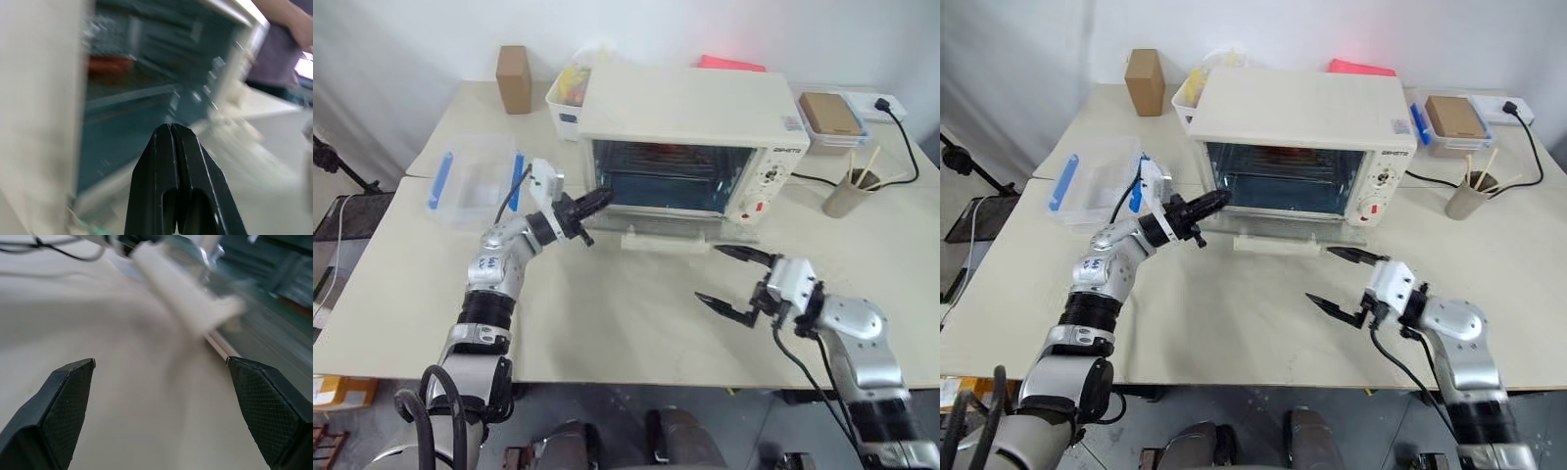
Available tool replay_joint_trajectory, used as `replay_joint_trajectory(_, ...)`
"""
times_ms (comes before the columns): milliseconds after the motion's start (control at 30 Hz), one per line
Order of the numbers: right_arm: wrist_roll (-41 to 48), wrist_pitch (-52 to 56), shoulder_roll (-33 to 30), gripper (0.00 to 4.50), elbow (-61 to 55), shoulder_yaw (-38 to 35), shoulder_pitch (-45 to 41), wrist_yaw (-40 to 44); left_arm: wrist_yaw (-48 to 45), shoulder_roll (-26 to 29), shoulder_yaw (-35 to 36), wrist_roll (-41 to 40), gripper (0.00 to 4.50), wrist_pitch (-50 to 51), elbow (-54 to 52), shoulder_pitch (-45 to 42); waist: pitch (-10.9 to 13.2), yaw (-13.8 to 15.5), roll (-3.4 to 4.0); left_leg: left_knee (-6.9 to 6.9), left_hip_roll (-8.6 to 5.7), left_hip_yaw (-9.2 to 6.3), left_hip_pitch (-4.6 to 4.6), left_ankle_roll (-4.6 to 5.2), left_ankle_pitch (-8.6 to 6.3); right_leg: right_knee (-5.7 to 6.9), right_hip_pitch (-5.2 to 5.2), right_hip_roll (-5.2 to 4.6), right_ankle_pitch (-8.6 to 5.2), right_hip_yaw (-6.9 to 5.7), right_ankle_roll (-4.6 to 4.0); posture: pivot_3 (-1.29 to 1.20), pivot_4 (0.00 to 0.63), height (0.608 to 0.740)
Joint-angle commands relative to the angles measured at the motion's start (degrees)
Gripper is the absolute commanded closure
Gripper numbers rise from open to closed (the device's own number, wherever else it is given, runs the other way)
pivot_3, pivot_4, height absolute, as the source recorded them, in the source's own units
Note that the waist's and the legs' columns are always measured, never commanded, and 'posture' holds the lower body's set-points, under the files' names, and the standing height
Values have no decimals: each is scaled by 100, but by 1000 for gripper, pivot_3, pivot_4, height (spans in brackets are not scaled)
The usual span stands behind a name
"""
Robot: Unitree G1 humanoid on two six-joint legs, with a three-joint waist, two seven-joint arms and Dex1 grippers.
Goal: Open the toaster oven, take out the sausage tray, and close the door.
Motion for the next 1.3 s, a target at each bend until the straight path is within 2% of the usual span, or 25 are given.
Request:
replay_joint_trajectory(33, 25, -128, -161, 0, -267, -672, 736, -364, -271, 121, -226, 332, 4471, -320, -305, 235, 1, 18, -1, -1, 0, -1, -2, 0, 0, -5, 0, 0, 0, -1, 0, 0, 150, 740)
replay_joint_trajectory(200, -66, -83, -331, 0, -343, -1227, 1226, -745, -342, 147, -367, 538, 4471, -456, -591, 589, 1, -24, -1, -1, 0, 15, 14, 0, 0, 10, 4, 3, 0, 19, 0, 0, 150, 740)
replay_joint_trajectory(267, 235, 448, -464, 0, -566, -1389, 965, -962, -363, 197, -501, 730, 4471, -636, -740, 814, 1, -25, -1, -1, 2, 14, 18, -2, 1, 12, 7, 6, 0, 19, 0, 0, 150, 740)
replay_joint_trajectory(333, 338, 1010, -708, 0, -797, -1170, 259, -986, -346, 256, -543, 788, 4471, -620, -999, 1076, 2, -101, 1, -2, 1, 15, 24, -3, 0, 16, 8, 8, 0, 29, 0, 0, 150, 740)
replay_joint_trajectory(433, 247, 1340, -622, 0, -813, -698, -492, -1007, -301, 305, -477, 743, 4471, -528, -1246, 1293, 3, -135, 6, 1, -1, 12, 31, -5, 1, 31, 7, 9, 0, 35, 0, 0, 150, 740)
replay_joint_trajectory(600, 75, 1268, -512, 0, -601, -430, -840, -1022, -141, 283, -158, 430, 4471, -169, -1411, 1292, 0, 14, -8, -4, 15, -20, 20, -24, 11, 29, 4, 35, -7, 25, -13, 0, 150, 740)
replay_joint_trajectory(900, -276, 1030, -268, 0, -288, -23, -1430, -1154, -442, 786, 101, 326, 4471, 38, -1557, 1419, 1, -60, -6, 7, 8, -7, 13, -14, 6, 34, -3, 18, -5, 24, -10, 0, 150, 740)
replay_joint_trajectory(1000, -1208, 1425, -31, 0, -220, 530, -2000, -1851, -462, 883, 228, 101, 4471, 320, -1989, 1801, 2, -133, -5, 4, 11, -6, 15, -16, 7, 38, -6, 19, -6, 26, -11, 0, 150, 740)
replay_joint_trajectory(1033, -1489, 1189, 179, 0, -28, 794, -2339, -1986, -349, 837, 320, -47, 4086, 484, -2229, 1988, 2, -178, -5, 4, 10, -6, 13, -16, 7, 41, -9, 16, -6, 26, -11, 0, 150, 740)
replay_joint_trajectory(1100, -1977, 853, 464, 0, 428, 1139, -2826, -2267, -117, 752, 435, -171, 3613, 597, -2618, 2278, 4, -225, -1, 6, 10, 0, 14, -17, 8, 52, -16, 17, -6, 32, -11, 0, 150, 740)
replay_joint_trajectory(1300, -3520, 443, 814, 0, 2166, 1883, -4107, -3466, 406, 664, 850, -429, 1695, 567, -3732, 3113, 5, -261, -2, 6, 6, -5, 11, -20, 10, 53, -19, 7, -7, 27, -13, 0, 150, 740)
